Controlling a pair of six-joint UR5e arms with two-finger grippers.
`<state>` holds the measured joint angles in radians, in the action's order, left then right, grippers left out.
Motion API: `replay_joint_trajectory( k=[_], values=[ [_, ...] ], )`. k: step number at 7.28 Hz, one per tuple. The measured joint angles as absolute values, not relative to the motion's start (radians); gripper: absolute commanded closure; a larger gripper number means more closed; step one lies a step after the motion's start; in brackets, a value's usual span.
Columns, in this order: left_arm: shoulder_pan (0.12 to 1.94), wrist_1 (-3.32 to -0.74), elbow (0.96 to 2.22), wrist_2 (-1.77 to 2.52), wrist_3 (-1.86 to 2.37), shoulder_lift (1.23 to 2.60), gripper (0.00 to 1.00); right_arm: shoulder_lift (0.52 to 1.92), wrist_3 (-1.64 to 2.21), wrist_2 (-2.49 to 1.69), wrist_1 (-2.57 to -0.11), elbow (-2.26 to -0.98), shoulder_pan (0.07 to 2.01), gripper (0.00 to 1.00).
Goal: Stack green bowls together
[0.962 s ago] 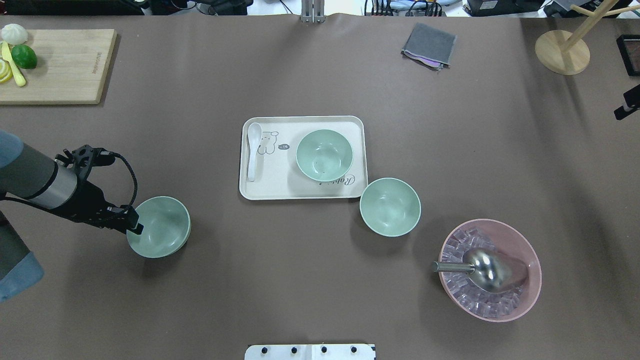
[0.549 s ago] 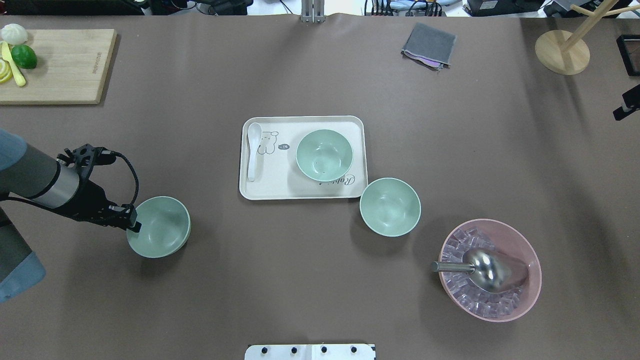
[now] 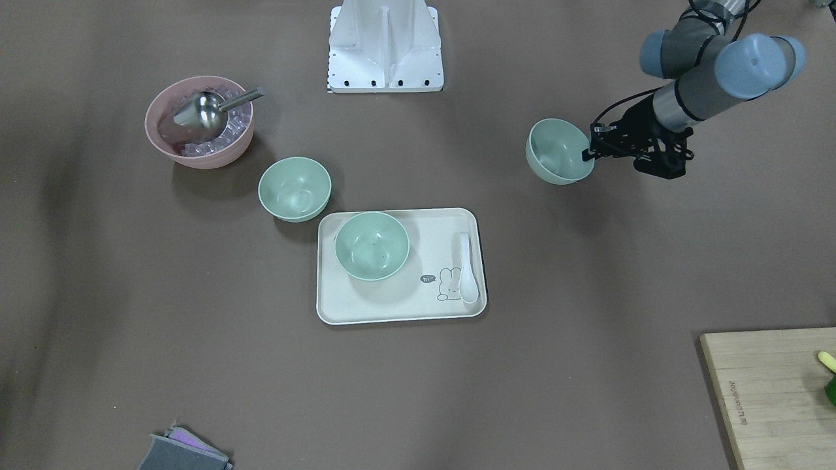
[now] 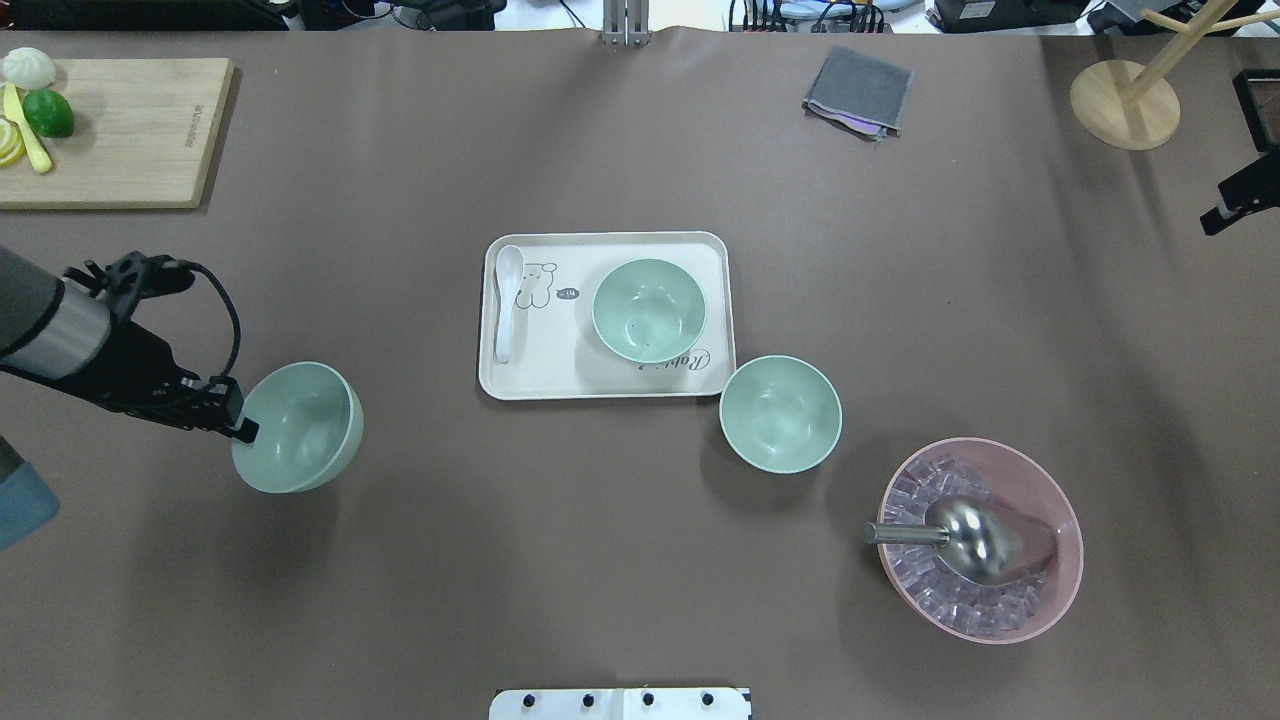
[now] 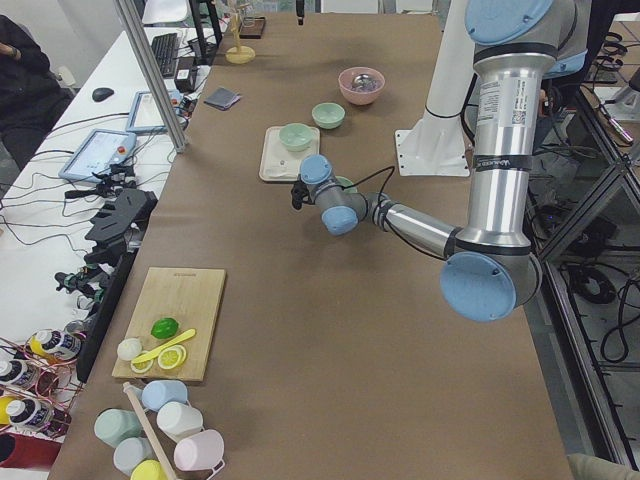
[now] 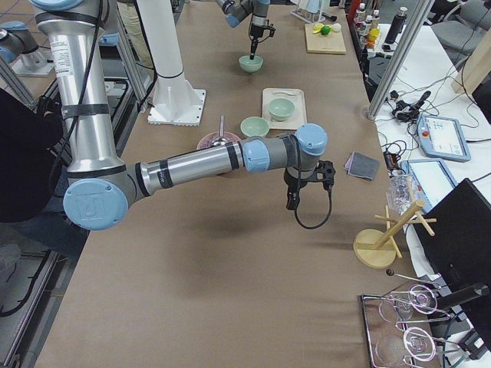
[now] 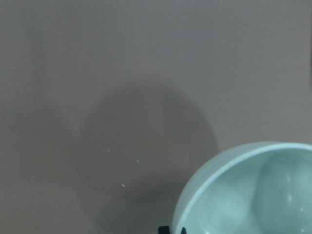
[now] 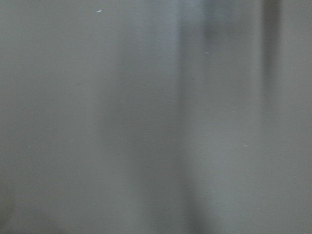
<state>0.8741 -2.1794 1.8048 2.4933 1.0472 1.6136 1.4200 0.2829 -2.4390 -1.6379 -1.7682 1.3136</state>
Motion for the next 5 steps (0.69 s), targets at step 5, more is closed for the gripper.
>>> replay_joint_trajectory(
  k=[5],
  values=[
    [1.008,-1.995,1.806,2.57,1.046,1.776,1.0,1.328,0.299,-2.429,-1.297,-1.786,0.995,0.0]
  ],
)
